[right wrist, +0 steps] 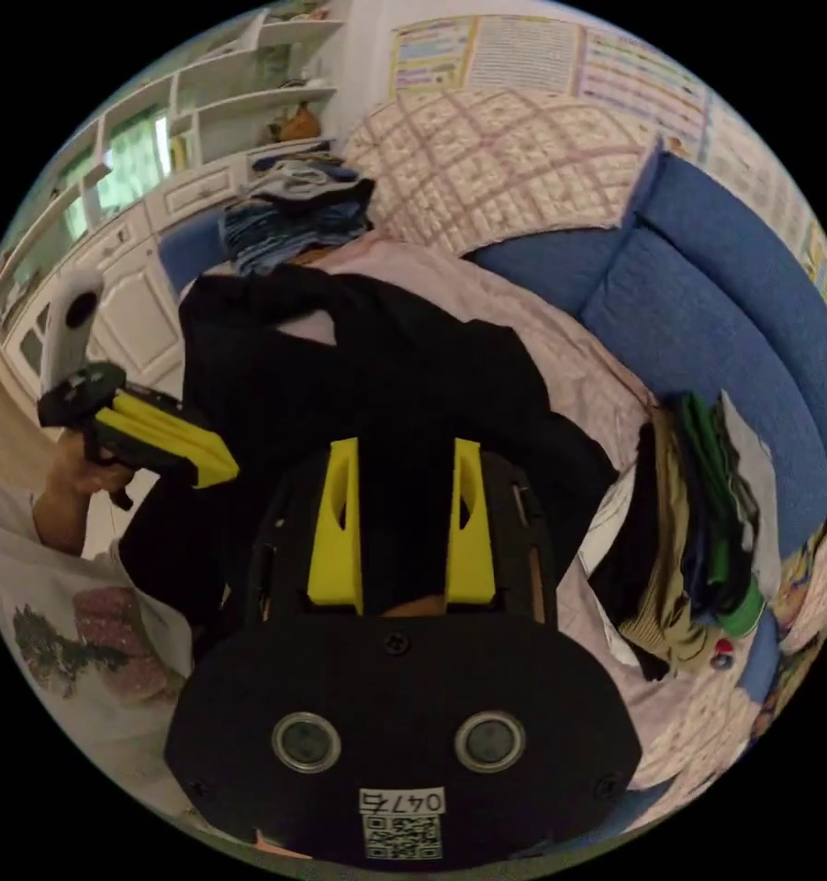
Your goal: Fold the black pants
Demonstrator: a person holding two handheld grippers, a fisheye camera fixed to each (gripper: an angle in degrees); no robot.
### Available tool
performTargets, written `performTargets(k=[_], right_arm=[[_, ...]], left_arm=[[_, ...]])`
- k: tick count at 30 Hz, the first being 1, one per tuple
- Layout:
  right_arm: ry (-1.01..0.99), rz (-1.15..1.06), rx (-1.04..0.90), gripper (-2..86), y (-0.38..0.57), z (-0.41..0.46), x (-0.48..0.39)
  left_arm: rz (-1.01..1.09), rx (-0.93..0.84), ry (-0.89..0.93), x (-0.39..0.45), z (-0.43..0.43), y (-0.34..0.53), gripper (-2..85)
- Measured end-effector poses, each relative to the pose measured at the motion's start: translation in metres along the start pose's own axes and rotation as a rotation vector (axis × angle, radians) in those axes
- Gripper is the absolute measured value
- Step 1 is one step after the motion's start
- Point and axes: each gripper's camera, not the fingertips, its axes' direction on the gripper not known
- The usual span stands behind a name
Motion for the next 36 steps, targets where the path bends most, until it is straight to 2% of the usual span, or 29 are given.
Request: performTargets(k=[2,4,6,10,15,19,21,26,28,31,33,35,36], right_arm=[[-0.032,0.109,0.101,6.9,0.022,-0.017,0.026],[-0.097,0.138,0.103,5.4,0.039,-0.019,0.041],[-0.206,0.066,0.017,4.2,0.044,0.0,0.043],[-0.236,-0.06,-0.135,4.8,0.032,0.04,0.03],[-0.255,-0.048,-0.056,6.6,0.011,0.067,0.044],[-0.356,-0.112,-0.129,3.3,0.006,0.081,0.051],[-0.395,-0.165,-0.112,0.1,0.019,0.061,0.053],[-0.45,-0.149,-0.042,-1.0,0.084,-0.023,0.076],[-0.452,-0.132,-0.097,-1.1,0.114,-0.043,0.079],[-0.352,-0.075,-0.325,-0.9,0.158,-0.043,0.075],[-0.24,-0.009,-0.518,-0.1,0.183,-0.028,0.072],[-0.135,0.039,-0.57,0.9,0.191,-0.024,0.074],[-0.091,0.063,-0.528,1.7,0.189,-0.027,0.075]], left_arm=[[-0.01,0.006,0.007,-0.003,0.0,0.001,-1.0],[-0.028,0.007,0.022,-0.007,0.004,-0.001,-1.0],[-0.037,0.007,0.055,-0.01,0.012,-0.006,-1.0],[-0.019,-0.003,0.053,-0.002,0.018,-0.014,-1.0],[0.04,-0.024,0.041,0.023,0.017,-0.012,-1.0],[0.094,-0.057,0.061,0.042,0.021,-0.009,-1.0],[0.168,-0.092,0.096,0.06,0.025,-0.008,-1.0],[0.4,-0.224,0.172,0.118,0.042,0.0,-1.0],[0.45,-0.266,0.184,0.139,0.052,0.004,-1.0],[0.492,-0.289,0.205,0.165,0.06,0.004,-0.9],[0.474,-0.254,0.136,0.172,0.054,-0.004,-0.8],[0.438,-0.196,0.049,0.171,0.042,-0.015,-0.7],[0.395,-0.154,-0.032,0.168,0.035,-0.026,-0.5]])
